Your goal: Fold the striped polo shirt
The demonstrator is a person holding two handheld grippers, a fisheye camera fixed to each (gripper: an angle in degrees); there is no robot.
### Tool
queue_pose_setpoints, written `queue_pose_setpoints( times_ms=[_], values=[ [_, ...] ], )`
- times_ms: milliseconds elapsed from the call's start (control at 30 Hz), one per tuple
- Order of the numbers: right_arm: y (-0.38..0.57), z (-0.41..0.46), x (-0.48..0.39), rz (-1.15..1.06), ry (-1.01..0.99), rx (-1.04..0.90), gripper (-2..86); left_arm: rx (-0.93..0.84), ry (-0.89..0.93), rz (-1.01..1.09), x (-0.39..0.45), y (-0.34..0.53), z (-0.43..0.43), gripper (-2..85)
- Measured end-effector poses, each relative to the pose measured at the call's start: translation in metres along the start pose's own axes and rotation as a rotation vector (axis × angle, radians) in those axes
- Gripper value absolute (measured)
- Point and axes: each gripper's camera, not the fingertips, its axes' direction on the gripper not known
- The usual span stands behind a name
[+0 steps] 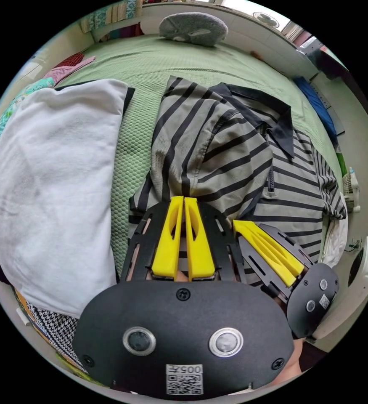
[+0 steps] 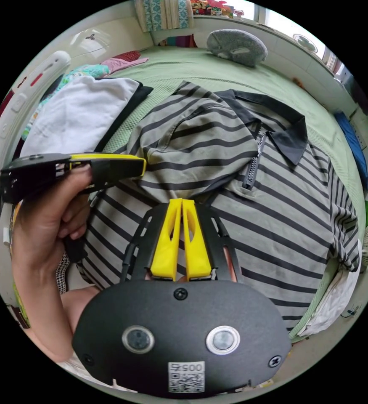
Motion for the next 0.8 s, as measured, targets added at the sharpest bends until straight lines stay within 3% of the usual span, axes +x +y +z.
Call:
queue_pose_setpoints(
  times_ms=[400,567,800],
  values=[
    [0.014,-0.003,-0.004,-0.030,-0.003,-0.026,-0.9,0.048,-0.010,0.033,0.022,0.025,-0.029,-0.7],
    [0.023,0.017,-0.004,-0.056,0.015,-0.134,-0.9,0.069,0.000,0.048,0.033,0.040,-0.037,-0.7],
    [0.055,-0.026,0.011,-0.004,0.149,0.022,-0.9,0.085,0.163,0.144,0.073,0.040,-0.031,-0.4]
  ],
)
